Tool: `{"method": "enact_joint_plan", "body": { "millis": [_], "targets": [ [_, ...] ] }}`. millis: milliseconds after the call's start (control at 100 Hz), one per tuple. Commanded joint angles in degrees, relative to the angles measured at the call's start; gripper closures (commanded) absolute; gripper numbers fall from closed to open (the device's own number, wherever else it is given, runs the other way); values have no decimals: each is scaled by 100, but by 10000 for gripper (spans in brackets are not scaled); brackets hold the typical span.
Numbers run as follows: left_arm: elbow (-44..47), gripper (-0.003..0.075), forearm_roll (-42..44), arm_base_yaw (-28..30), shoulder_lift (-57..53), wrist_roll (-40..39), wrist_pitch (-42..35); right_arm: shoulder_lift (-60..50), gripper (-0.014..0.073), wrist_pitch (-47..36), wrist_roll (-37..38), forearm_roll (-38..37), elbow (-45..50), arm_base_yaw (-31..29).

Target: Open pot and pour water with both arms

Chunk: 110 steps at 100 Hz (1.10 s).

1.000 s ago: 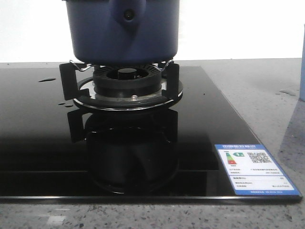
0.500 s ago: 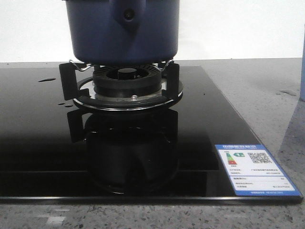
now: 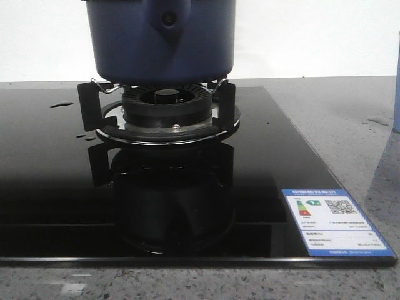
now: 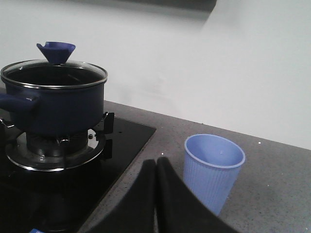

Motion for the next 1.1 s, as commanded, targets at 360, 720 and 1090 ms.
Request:
{"method": "enact_joint_plan", "body": {
  "millis": [360,720,1090],
  "targets": [
    [-55,739,8922,-12,42,-8556,-778,6,668,-403,-75,81,-182,-8],
    [1282,739,10015,126,-297,-9445,-2873,6,668,-403,-75,81,-182,-8],
    [1690,739,10172,920,-1548,-9982,-925,6,668,-403,-75,81,-182,-8]
  ]
}}
